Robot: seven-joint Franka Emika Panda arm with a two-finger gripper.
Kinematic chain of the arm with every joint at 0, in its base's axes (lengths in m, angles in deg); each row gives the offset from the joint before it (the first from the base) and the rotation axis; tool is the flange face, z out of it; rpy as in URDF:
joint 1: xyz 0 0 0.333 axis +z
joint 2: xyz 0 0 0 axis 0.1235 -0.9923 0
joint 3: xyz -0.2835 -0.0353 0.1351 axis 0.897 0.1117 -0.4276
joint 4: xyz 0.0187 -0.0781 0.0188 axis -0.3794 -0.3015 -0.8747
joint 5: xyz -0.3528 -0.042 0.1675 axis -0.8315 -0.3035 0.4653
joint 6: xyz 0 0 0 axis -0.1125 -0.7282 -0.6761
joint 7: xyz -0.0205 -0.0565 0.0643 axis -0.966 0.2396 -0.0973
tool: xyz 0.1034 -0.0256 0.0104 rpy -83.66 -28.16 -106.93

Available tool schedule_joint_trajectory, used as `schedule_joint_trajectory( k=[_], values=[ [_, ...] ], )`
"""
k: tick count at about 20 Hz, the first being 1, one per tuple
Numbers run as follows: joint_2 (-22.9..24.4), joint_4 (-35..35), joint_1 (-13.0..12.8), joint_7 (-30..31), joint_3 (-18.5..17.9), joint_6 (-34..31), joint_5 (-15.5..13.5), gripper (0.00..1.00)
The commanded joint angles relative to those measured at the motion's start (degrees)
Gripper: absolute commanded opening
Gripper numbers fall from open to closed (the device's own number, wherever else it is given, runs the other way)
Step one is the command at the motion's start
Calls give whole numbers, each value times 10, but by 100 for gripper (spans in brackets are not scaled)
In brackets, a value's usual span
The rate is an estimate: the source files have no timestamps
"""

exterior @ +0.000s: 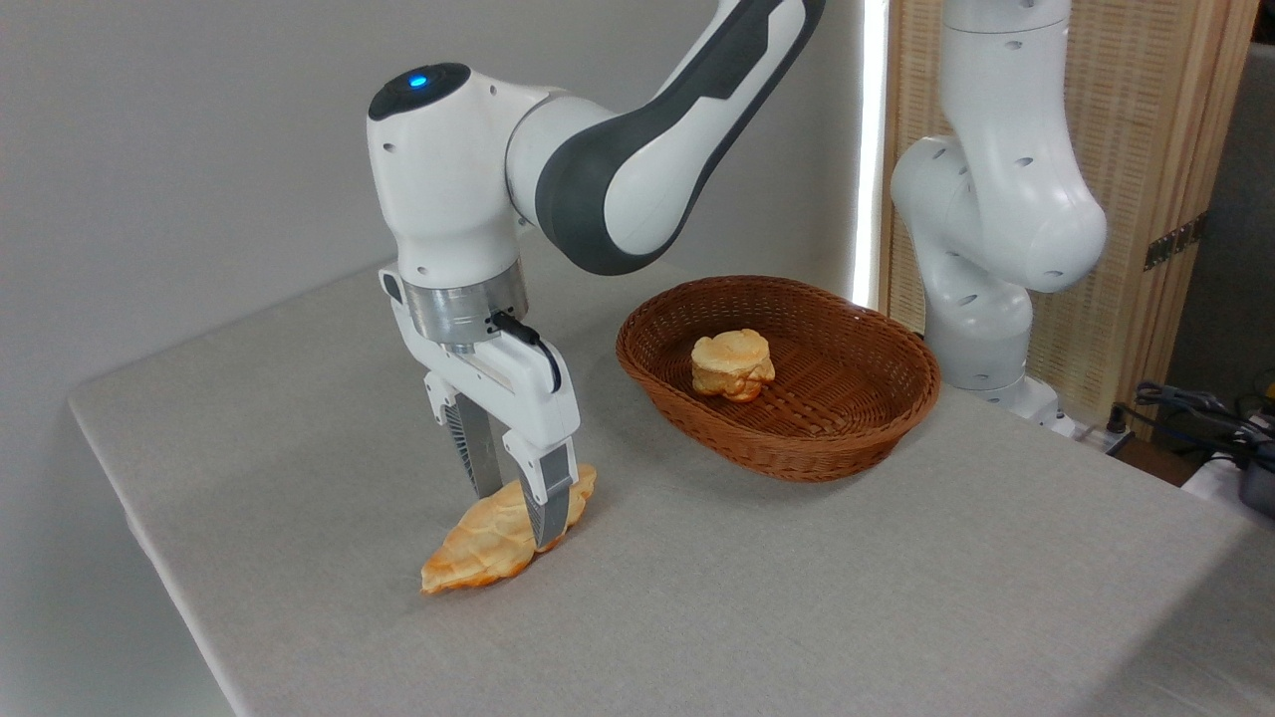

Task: Put bread into the basket
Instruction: 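Close the gripper on the middle of the flat bread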

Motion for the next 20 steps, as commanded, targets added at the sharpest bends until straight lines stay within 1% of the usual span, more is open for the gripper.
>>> schedule_joint_trajectory(
  k=[1,2,4,5,7,18,20],
  values=[
    [-4,-2,-2,6,-3,18,9,100],
    [-4,-2,-2,6,-3,19,9,100],
    [-4,-2,-1,1,-3,19,9,85],
    [-4,-2,-2,0,-4,20,9,65],
    [-4,-2,-2,0,-3,25,9,49],
    [-2,-2,-2,0,-3,23,8,50],
    [4,-1,-2,0,-8,22,8,50]
  ],
)
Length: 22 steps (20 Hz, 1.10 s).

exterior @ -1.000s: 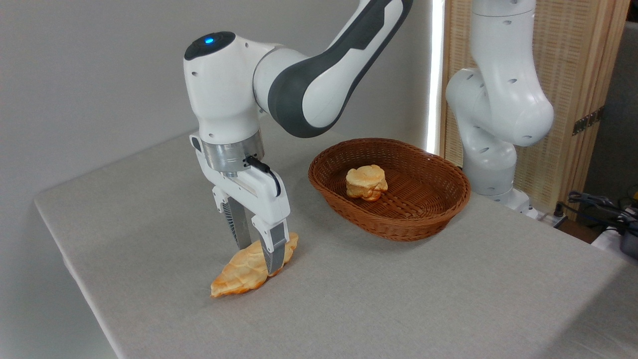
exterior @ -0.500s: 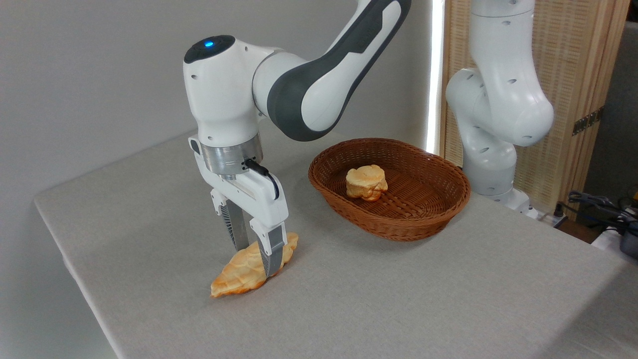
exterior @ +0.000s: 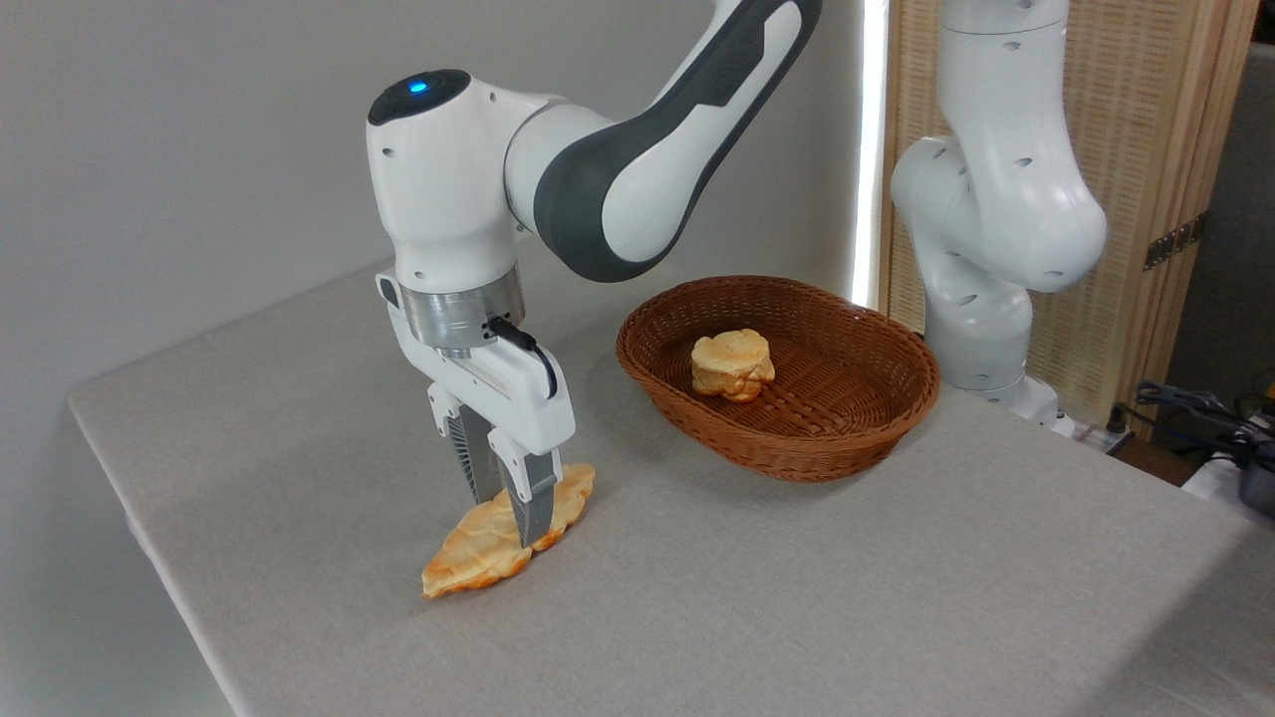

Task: Put bread into the basket
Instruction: 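Close the gripper on the middle of the flat bread, then lift the held bread and carry it over the wicker basket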

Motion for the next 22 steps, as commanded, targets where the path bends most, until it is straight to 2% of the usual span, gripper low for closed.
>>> schedule_joint_trajectory(
  k=[1,9,16,18,22],
  values=[
    [11,0,-2,0,-11,9,8,50],
    [82,-2,-2,0,-15,-19,8,50],
    [169,-6,-3,-1,-16,-120,7,54],
    [204,-26,-3,-1,-16,-143,8,56],
    [270,-73,-3,-47,-31,-189,8,57]
  ],
)
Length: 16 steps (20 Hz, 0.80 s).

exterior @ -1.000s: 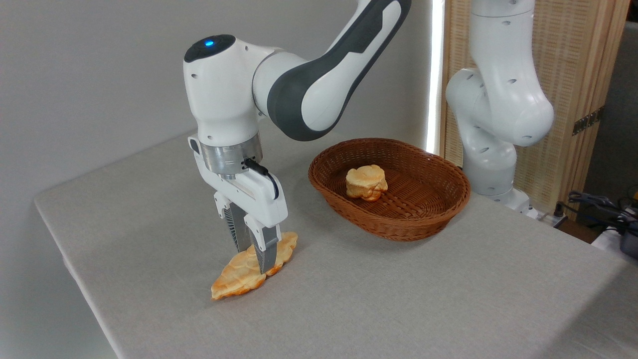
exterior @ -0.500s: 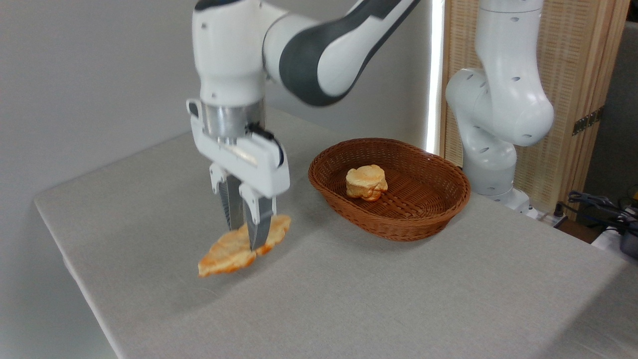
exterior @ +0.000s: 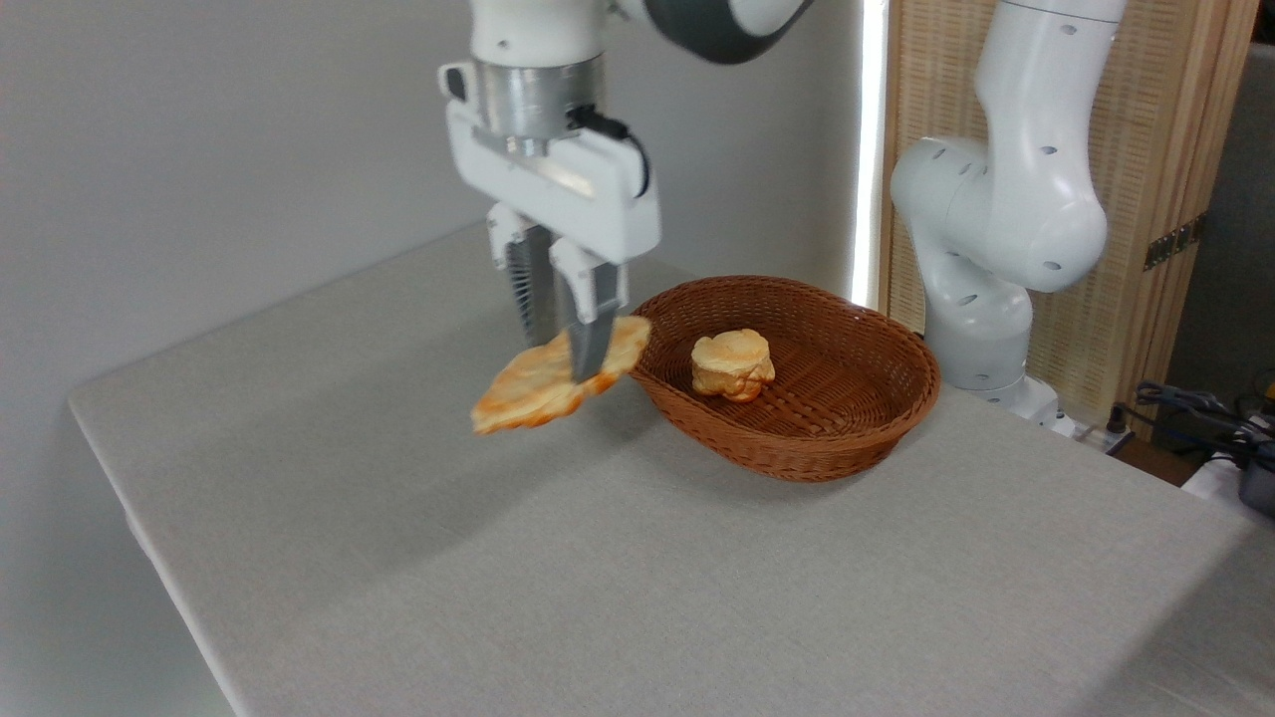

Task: Put bread into the basket
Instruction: 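Lift the held bread and carry it over the wicker basket, then lower the bread into the basket beside the bun and open the gripper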

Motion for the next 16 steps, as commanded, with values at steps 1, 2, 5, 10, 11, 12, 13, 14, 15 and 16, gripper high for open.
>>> schedule_joint_trajectory(
  k=[1,2,5,10,11,12,13,14,15,16],
  values=[
    [77,-58,-5,-48,-22,-46,8,58],
    [86,-62,-5,-52,-23,-67,8,58],
    [93,-68,-5,-55,-26,-122,8,66],
    [100,-95,-5,-92,-27,-166,8,89],
    [100,-100,-5,-97,-27,-174,8,94],
    [99,-102,-5,-103,-27,-176,8,96],
    [99,-105,-5,-114,-27,-181,8,100],
    [99,-109,-5,-121,-27,-182,8,100],
    [98,-110,-5,-123,-27,-184,8,100],
    [98,-111,-5,-124,-27,-186,8,100]
  ],
)
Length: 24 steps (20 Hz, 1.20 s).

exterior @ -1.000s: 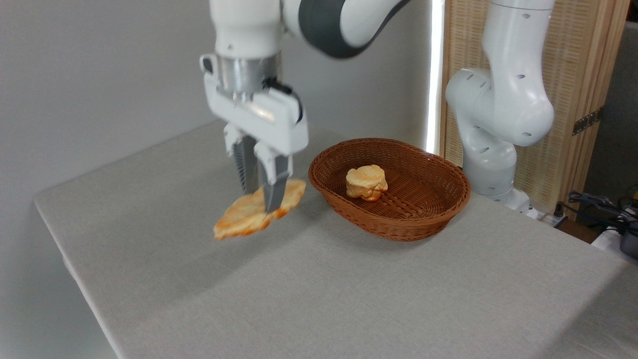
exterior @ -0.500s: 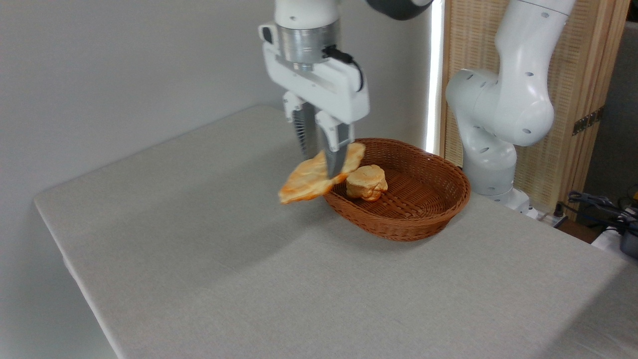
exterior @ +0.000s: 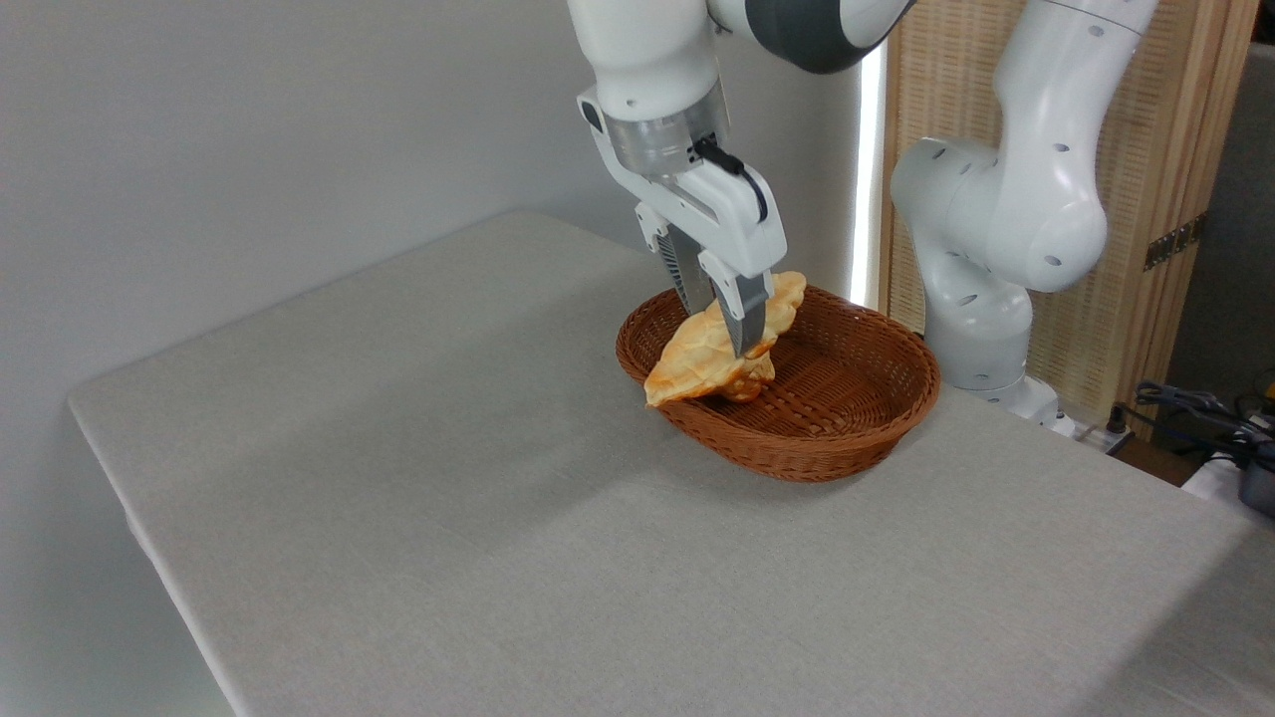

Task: Put bread into the basket
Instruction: 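Lower the bread into the basket beside the bun and open the gripper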

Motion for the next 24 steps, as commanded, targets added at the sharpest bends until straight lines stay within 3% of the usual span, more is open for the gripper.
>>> schedule_joint_trajectory(
  k=[1,20,24],
  values=[
    [4,-6,-5,-20,-6,-16,8,100],
    [-3,-7,-7,-30,-5,-10,8,100],
    [-3,6,-8,-28,-5,19,6,100]
  ],
)
